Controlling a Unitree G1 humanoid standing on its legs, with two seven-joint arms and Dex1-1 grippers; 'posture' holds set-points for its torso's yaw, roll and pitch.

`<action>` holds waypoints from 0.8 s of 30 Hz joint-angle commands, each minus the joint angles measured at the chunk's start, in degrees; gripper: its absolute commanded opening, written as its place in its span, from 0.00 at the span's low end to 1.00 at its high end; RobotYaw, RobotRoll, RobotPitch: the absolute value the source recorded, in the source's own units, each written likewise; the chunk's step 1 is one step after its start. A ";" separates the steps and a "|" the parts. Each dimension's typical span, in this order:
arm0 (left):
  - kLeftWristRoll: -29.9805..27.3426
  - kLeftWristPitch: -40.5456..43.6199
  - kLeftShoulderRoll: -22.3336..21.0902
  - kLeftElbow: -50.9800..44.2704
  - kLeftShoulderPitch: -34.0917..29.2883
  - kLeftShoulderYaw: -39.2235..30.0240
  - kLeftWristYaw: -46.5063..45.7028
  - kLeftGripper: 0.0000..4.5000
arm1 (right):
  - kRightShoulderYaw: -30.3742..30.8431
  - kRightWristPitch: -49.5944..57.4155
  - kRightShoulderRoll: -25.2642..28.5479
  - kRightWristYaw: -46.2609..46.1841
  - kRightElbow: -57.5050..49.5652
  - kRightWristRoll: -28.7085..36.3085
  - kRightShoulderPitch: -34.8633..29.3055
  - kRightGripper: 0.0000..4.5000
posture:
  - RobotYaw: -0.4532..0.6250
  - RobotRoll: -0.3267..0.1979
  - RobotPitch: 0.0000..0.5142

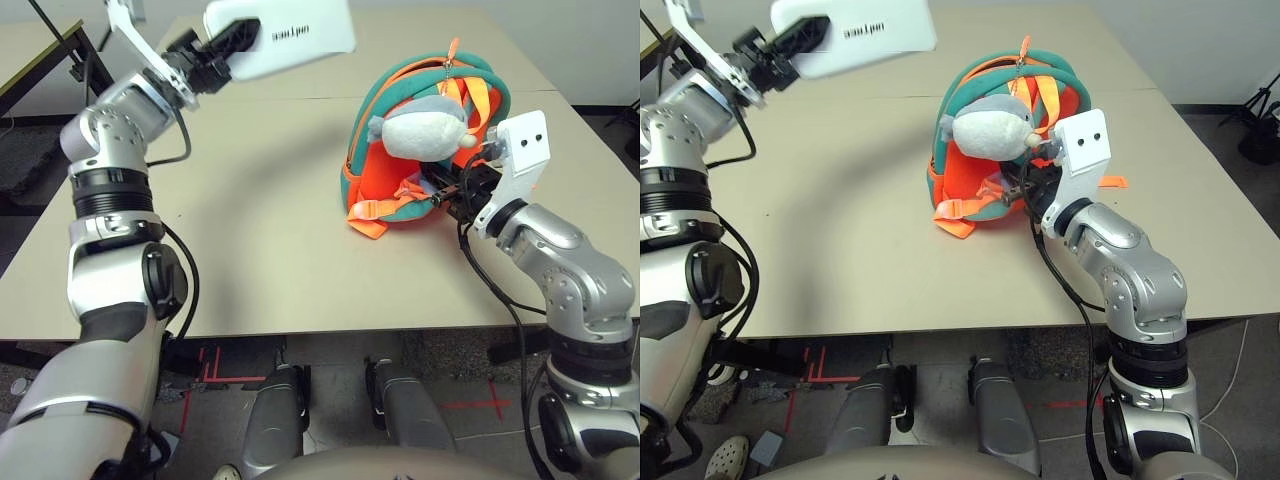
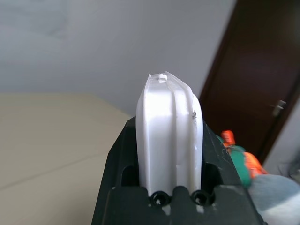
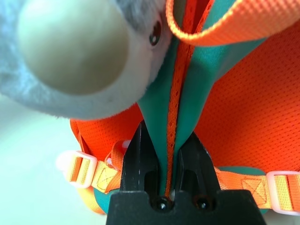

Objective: Put the pencil case into the backpack and zip it.

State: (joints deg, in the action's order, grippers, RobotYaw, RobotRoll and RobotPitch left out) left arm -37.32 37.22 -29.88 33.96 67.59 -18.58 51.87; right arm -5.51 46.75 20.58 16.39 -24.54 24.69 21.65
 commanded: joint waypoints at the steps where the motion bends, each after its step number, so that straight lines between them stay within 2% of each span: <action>1: -1.34 1.36 -1.14 -2.84 2.10 1.32 4.69 0.28 | 1.34 0.45 -0.09 0.73 1.67 -0.19 -1.32 0.04 | 0.22 0.62 0.23; 15: 0.34 3.12 -2.06 -2.74 1.70 5.26 12.23 0.28 | 1.78 -0.95 0.03 1.54 3.55 -1.17 -1.27 0.04 | 0.23 0.62 0.23; 24: 3.63 0.63 -1.75 -1.17 0.16 8.33 13.25 0.28 | 1.72 -1.14 0.17 1.79 3.83 -1.45 -0.82 0.04 | 0.22 0.62 0.23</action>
State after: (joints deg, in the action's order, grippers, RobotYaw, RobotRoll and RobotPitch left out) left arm -34.83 39.19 -31.45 32.60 68.15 -10.93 64.14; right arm -5.04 44.32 20.59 17.81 -22.25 23.36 21.55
